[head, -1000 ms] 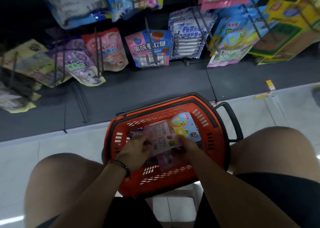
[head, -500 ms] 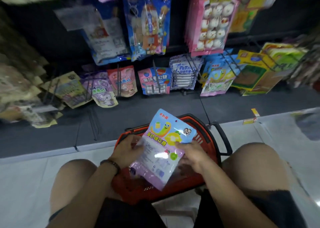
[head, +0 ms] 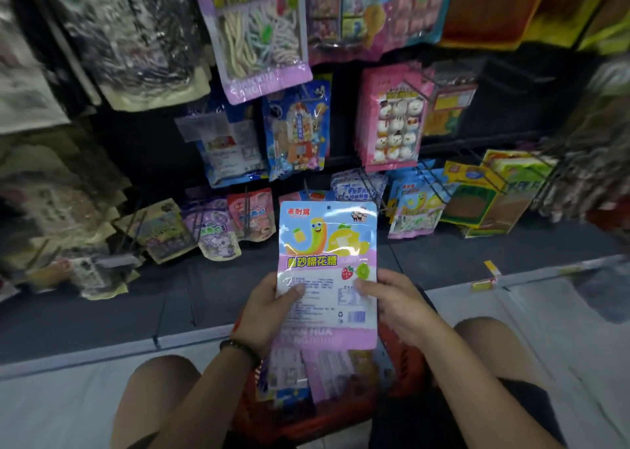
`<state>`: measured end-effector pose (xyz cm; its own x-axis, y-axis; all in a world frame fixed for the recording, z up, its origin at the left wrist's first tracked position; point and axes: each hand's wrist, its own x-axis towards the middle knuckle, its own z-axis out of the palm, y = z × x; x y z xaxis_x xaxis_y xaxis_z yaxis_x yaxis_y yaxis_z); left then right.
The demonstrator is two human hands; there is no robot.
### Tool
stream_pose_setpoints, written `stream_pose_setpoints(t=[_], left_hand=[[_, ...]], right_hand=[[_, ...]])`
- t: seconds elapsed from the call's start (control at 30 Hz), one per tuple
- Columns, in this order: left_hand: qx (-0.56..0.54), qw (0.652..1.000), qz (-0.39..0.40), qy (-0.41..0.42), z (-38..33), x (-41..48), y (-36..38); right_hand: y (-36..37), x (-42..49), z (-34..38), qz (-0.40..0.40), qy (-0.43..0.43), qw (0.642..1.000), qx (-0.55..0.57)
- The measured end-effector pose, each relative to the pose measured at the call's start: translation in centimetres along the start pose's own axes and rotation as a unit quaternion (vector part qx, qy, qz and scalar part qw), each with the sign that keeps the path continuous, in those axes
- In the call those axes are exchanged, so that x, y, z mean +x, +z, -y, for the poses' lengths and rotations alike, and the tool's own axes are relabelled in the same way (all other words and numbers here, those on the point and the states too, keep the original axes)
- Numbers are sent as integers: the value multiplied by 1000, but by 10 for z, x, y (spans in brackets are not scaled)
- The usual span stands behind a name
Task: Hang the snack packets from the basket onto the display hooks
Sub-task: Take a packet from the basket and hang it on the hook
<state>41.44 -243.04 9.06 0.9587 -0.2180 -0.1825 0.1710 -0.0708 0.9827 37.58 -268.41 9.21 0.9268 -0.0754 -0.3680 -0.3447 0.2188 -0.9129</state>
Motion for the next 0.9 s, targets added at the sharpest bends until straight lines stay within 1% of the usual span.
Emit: stream_pose_setpoints(t=[0.07, 0.13, 0.2, 0.23, 0.27, 0.3, 0.33, 0.37, 0.43, 0.5, 0.57, 0.63, 0.7, 0.73, 0.8, 0.83, 0.87, 0.9], left_hand=[[-11, 1000, -13, 5, -6, 3, 7], [-10, 1000, -21, 1, -8, 9, 10], [-11, 999, -50, -14, -12, 13, 13], [1, 996, -88, -20, -14, 13, 16], [42, 989, -140, -8, -13, 12, 20], [101, 977, -188, 13, -14, 7, 26], [145, 964, -217, 45, -16, 1, 34], [150, 965, -203, 71, -18, -5, 44], [72, 987, -123, 78, -26, -12, 63], [13, 992, -90, 85, -39, -10, 74], [-43, 993, -65, 93, -53, -1, 76], [-83, 990, -73, 85, -61, 8, 73], [-114, 984, -115, 73, -64, 18, 65], [-117, 982, -135, 61, -64, 22, 60], [-110, 984, -129, 53, -68, 24, 51], [-112, 987, -104, 55, -72, 22, 45], [-109, 990, -80, 48, -75, 23, 40], [-106, 992, -58, 39, -77, 25, 34]], right_hand=[[0, 0, 6, 3, -21, 1000, 1], [3, 1, 11, -13, -43, 999, -8], [5, 3, 15, -24, -58, 998, -12], [6, 4, 17, -29, -65, 997, -11], [8, 5, 20, -36, -74, 997, -10], [12, 5, 22, -49, -84, 995, -6], [17, 4, 25, -66, -96, 993, 4], [24, 3, 27, -83, -107, 991, 19], [37, 2, 28, -101, -133, 986, 27], [50, -1, 28, -85, -152, 985, 4], [58, -5, 27, -46, -170, 984, -37], [61, -10, 29, -20, -203, 972, -117], [61, -16, 35, -16, -232, 959, -164], [59, -17, 40, -35, -245, 954, -168], [47, -9, 53, -116, -264, 947, -143], [39, -1, 61, -158, -265, 942, -129], [33, 4, 71, -181, -258, 941, -120], [27, 11, 81, -180, -236, 949, -111]])
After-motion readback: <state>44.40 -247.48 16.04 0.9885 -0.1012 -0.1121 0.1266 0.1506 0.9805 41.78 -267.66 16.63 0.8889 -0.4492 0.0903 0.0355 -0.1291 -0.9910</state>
